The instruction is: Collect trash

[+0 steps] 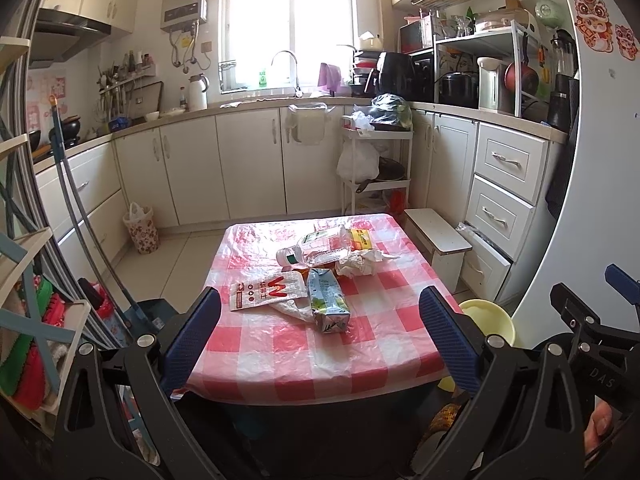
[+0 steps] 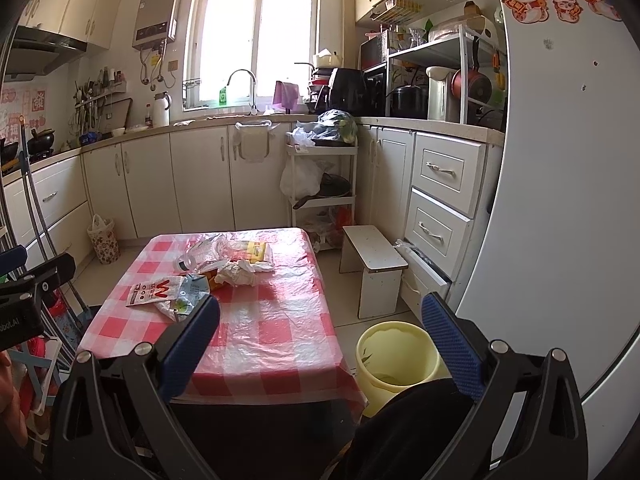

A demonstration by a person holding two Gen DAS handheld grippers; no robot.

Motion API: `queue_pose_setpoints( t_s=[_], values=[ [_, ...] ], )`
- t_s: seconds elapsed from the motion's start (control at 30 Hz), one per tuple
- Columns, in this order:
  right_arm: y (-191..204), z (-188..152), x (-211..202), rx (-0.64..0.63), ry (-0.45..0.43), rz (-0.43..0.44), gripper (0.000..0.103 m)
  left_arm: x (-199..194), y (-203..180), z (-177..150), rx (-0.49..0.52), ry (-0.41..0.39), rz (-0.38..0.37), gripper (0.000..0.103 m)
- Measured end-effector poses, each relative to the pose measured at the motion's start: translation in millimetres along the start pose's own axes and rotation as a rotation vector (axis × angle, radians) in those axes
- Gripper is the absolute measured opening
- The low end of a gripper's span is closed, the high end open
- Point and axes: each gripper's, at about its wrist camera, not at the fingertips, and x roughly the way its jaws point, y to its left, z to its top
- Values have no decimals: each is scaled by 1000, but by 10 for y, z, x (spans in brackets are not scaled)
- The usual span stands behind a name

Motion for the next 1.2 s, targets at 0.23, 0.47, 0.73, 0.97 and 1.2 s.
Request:
queue_pose_setpoints(
  t_s=[0.23, 0.47, 0.73, 0.97, 1.2],
  values=[
    [9, 18, -18, -10, -3, -1, 97, 0, -1, 0, 0, 0, 0, 96],
    [22, 22, -21, -11, -3, -1, 97, 2, -9, -3, 0, 0, 1, 96],
    [51, 28, -23, -16, -2, 7, 97, 3, -11, -3, -1, 0, 1, 96],
    [61, 25, -8, -18, 2, 13, 97, 1, -9, -4, 0, 1, 2, 96],
    [86, 1, 13, -21, 7, 23, 97, 2, -11, -6, 0, 0, 2, 96]
  ],
)
